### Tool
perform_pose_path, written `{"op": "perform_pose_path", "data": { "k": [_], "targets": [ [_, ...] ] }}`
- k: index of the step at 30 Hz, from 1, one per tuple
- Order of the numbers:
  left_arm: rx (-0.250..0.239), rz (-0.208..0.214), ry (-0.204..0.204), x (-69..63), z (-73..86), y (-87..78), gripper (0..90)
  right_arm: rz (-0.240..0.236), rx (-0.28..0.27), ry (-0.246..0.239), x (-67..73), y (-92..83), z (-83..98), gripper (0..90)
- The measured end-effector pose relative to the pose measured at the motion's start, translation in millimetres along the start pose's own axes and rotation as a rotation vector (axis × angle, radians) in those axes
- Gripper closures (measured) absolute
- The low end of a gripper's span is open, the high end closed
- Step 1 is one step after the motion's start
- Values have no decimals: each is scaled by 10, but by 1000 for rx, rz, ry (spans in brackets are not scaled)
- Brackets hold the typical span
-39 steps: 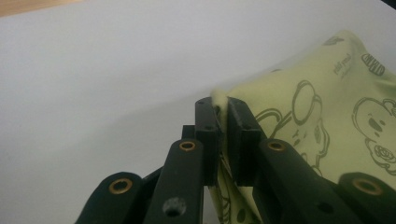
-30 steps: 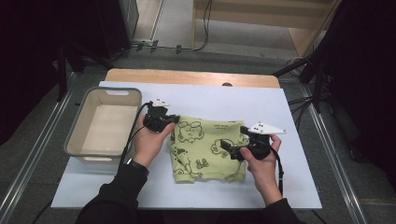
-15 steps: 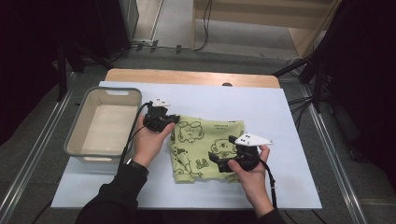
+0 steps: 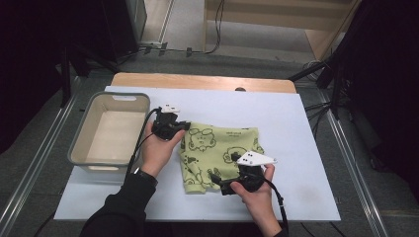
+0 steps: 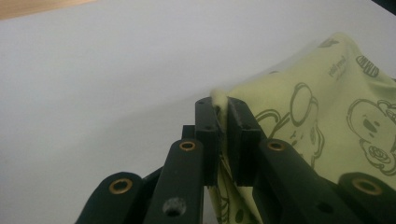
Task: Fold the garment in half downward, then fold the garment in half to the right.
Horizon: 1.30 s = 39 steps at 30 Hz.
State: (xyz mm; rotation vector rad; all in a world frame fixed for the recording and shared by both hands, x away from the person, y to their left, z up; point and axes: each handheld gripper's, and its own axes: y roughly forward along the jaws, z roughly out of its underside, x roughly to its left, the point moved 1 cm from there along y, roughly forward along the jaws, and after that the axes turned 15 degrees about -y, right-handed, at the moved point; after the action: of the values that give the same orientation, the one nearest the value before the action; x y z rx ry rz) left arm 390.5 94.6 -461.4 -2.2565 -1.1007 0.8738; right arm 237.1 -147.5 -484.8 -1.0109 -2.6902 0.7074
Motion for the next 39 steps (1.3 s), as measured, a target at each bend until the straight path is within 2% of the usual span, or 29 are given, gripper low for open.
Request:
{"op": "perform_pose_path", "data": {
  "k": [10, 17, 19, 20, 24, 27, 30, 36, 37, 38, 39],
  "targets": [
    [1, 1, -1, -1, -6, -2, 837, -26, -6, 2, 144, 54, 15, 0],
    [-1, -3, -1, -10, -8, -4, 837, -57, -6, -17, 302, 117, 5, 0],
    [-2, -2, -1, -9, -9, -2, 837, -72, -9, -27, 354, 149, 4, 67],
    [-1, -2, -1, -8, -8, -1, 837, -64, -6, -28, 377, 165, 1, 120],
    [-2, 0, -4, -6, -10, 7, 837, -66, 9, -37, 471, 247, 2, 240],
    [0, -3, -4, -4, -11, 13, 837, -48, 37, -61, 531, 322, 6, 279],
    [1, -6, -6, -1, -6, 25, 837, -48, 57, -62, 582, 391, 9, 281],
    [4, -13, -7, 0, -7, 35, 837, 3, 104, -80, 658, 554, 19, 241],
    [6, -16, -8, 4, -5, 40, 837, 7, 129, -91, 694, 610, 34, 232],
    [6, -16, -8, 4, -5, 40, 837, 7, 129, -91, 694, 610, 34, 232],
    [7, -19, -8, 9, -4, 47, 837, 27, 164, -122, 744, 656, 47, 227]
  ]
}}
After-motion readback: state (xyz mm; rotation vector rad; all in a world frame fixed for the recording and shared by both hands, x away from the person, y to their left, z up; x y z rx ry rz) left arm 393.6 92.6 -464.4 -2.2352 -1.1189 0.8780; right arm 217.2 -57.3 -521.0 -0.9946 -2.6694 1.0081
